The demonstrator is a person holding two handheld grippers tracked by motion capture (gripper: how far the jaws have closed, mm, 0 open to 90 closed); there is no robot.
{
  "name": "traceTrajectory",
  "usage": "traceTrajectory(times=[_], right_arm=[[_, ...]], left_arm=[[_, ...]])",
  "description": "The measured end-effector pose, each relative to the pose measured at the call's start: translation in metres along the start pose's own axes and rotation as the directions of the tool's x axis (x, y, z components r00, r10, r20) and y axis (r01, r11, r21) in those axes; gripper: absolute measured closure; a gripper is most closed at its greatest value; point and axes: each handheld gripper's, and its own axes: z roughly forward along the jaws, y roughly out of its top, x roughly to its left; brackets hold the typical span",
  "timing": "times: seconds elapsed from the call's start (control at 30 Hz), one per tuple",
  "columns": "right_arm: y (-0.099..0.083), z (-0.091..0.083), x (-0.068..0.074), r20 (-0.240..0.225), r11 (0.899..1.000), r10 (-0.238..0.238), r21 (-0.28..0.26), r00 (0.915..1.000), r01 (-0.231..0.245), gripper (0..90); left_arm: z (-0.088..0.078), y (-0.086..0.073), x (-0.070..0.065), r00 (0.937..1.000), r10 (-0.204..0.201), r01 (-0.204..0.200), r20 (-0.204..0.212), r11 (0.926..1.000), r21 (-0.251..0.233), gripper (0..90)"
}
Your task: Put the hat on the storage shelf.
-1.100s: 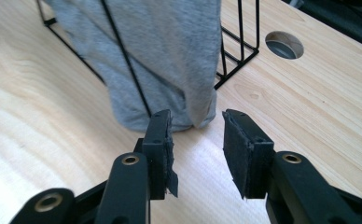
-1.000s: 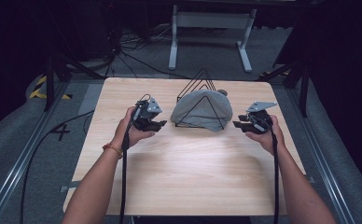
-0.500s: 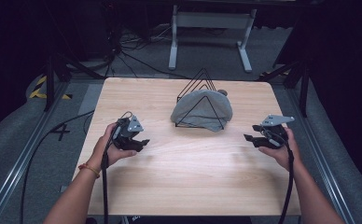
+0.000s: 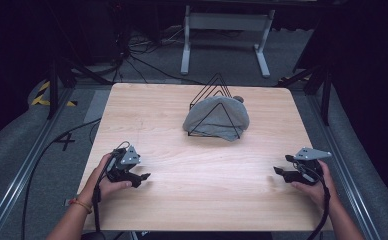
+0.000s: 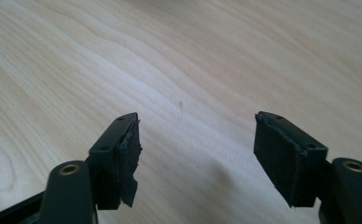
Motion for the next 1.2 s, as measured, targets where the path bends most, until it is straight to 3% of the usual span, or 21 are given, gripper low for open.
traceTrajectory(times=[0.07,0.13,0.2,0.27,1.2], right_arm=[[-0.009,0.001,-0.002,0.000,1.000,0.010,0.009,0.9999,-0.010,30.7],[-0.019,0.004,-0.002,-0.002,0.999,0.029,0.019,0.9996,-0.029,28.2],[-0.026,0.004,-0.003,-0.033,0.998,0.060,-0.018,0.9976,-0.061,27.2],[-0.030,0.003,-0.005,-0.028,0.995,0.097,-0.028,0.9949,-0.098,25.9],[-0.029,0.004,-0.005,-0.013,0.995,0.096,-0.018,0.9953,-0.096,21.2]], left_arm=[[0.005,-0.008,-0.006,0.9998,-0.015,0.015,0.009,0.9999,0.006,24.0],[0.007,-0.015,-0.007,0.9981,-0.057,0.058,0.023,0.9977,-0.034,20.8],[0.007,-0.019,-0.006,0.9954,-0.091,0.093,0.031,0.9946,-0.048,19.9],[0.011,-0.024,-0.004,0.9884,-0.144,0.148,0.047,0.9853,-0.085,15.9],[0.011,-0.024,-0.003,0.9884,-0.146,0.149,0.040,0.9858,-0.077,13.8]])
